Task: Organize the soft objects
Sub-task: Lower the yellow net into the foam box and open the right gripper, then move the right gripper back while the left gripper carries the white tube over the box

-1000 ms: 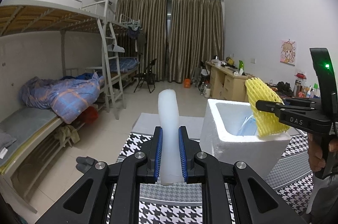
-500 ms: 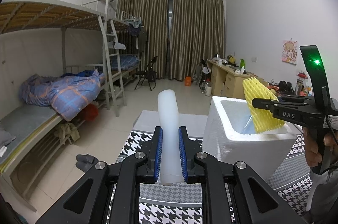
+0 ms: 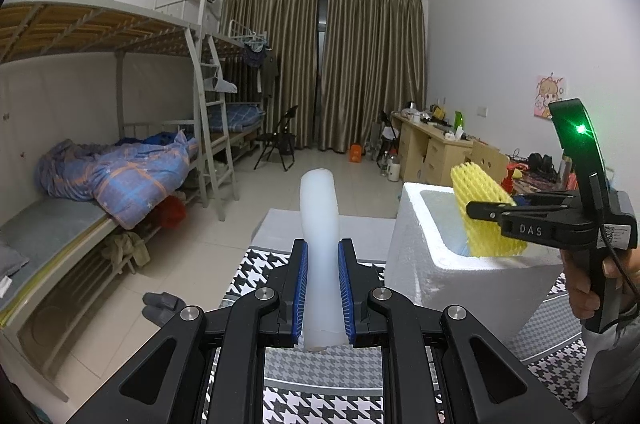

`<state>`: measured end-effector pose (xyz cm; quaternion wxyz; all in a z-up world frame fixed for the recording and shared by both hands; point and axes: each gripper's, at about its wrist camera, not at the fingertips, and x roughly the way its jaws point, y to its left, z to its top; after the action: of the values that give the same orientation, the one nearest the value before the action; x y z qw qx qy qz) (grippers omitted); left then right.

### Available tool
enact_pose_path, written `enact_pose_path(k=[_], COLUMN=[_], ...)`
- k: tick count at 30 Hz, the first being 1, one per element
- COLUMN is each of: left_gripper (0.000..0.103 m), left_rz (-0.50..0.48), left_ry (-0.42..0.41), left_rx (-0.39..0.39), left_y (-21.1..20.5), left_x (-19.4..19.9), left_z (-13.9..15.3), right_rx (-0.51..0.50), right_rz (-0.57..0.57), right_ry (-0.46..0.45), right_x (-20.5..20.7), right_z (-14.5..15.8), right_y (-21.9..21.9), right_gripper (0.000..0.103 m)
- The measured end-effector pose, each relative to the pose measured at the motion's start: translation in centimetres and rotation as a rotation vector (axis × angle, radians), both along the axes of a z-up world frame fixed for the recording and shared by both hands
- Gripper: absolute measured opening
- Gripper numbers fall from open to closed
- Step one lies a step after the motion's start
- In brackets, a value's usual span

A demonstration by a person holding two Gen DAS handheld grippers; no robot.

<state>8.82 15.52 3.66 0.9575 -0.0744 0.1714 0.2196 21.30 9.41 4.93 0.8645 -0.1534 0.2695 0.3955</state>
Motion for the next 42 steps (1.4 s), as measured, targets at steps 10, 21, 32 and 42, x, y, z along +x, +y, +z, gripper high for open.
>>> enact_pose_path(k=[10, 21, 32, 42], left_gripper=[0.016, 0.016, 0.017, 0.017], left_rz=[-0.006, -0.026, -0.062, -0.100], left_ry=[-0.001, -0.016, -0.017, -0.038], left_rx=[-0.002, 0.008, 0.028, 0.048], left_y=[0.4, -0.1, -0.8, -2.1], left_x=[0.4, 0.4, 0.9, 1.3], left_z=[-0.2, 0.0, 0.5, 1.3], right_rx=[0.023, 0.049, 0.085, 0.106], right_rz=[0.002, 0.004, -0.028, -0.036], right_ry=[-0.022, -0.056, -0.075, -0.111], right_x=[-0.6, -0.9, -1.3, -2.6], right_z=[0.5, 1.4, 1.8, 2.3], right_y=[-1.1, -2.7, -5.1, -7.4], right_gripper=[0.077, 0.084, 0.094, 0.096])
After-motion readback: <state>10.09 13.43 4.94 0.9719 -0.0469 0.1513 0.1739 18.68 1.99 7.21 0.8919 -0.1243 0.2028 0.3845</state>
